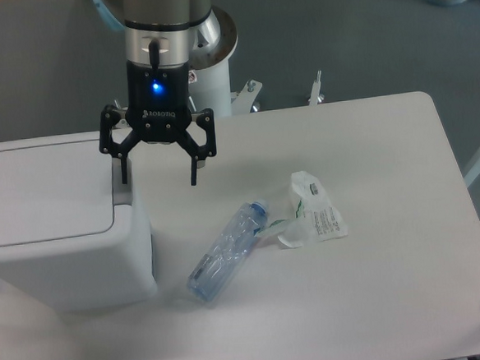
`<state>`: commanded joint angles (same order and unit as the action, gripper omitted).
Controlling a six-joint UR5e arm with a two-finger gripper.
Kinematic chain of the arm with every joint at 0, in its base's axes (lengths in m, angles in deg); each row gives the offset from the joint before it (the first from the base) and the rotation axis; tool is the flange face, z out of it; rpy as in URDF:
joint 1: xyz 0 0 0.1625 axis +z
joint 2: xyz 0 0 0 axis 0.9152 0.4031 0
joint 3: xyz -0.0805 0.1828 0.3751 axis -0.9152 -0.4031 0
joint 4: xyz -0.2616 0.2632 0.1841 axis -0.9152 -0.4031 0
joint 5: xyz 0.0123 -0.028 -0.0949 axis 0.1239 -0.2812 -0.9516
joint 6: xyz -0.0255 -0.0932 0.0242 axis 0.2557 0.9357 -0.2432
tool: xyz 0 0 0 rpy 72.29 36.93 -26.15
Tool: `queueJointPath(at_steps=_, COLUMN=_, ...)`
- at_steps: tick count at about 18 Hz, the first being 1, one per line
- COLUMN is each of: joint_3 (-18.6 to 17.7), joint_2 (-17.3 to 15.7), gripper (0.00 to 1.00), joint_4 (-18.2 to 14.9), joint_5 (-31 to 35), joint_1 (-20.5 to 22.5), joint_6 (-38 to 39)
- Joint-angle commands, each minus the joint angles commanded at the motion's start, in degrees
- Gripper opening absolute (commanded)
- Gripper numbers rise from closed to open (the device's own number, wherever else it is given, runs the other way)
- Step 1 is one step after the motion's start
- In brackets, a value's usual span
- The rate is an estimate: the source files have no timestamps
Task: Open the trash can
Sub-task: 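Hold the gripper above the lid sensor until the lid opens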
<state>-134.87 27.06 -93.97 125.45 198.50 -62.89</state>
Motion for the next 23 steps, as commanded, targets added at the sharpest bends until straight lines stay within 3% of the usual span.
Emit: queueJointPath(at_steps=23, joint_3=-0.97, joint_2=0.35, gripper=1.00, joint_4=0.09, joint_5=0.00, joint_1=-0.09, joint_6=-0.09)
